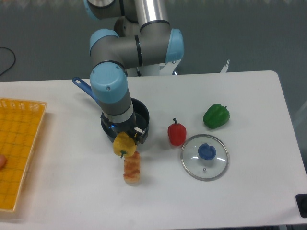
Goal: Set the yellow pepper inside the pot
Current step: 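Carry the held yellow pepper over the black pot's rim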
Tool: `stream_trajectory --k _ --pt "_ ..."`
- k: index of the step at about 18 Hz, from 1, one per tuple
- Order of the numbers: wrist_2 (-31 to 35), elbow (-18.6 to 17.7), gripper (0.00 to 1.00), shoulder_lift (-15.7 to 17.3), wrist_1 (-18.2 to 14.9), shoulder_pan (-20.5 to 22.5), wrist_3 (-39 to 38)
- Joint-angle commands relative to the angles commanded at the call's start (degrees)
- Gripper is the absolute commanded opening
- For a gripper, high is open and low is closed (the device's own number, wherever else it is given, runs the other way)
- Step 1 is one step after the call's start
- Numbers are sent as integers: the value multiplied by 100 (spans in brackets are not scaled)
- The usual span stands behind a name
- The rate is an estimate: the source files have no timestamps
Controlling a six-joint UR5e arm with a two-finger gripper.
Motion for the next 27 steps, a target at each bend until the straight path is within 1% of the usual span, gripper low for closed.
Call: stream_trajectory --k 1,3,5,9,17,22,24,27 --pt "17 -35 57 9 17 -9 0" --pt "9 -219 58 17 44 -9 18" --pt "9 -264 59 114 9 -17 88" --pt "26 -492 59 281 0 -44 106" --pt "26 -563 59 281 0 -228 123" --pt "70 -624 59 272 9 -413 290" --pt "96 -677 59 281 -17 -422 500" --pt "508 -870 59 299 -53 -500 861"
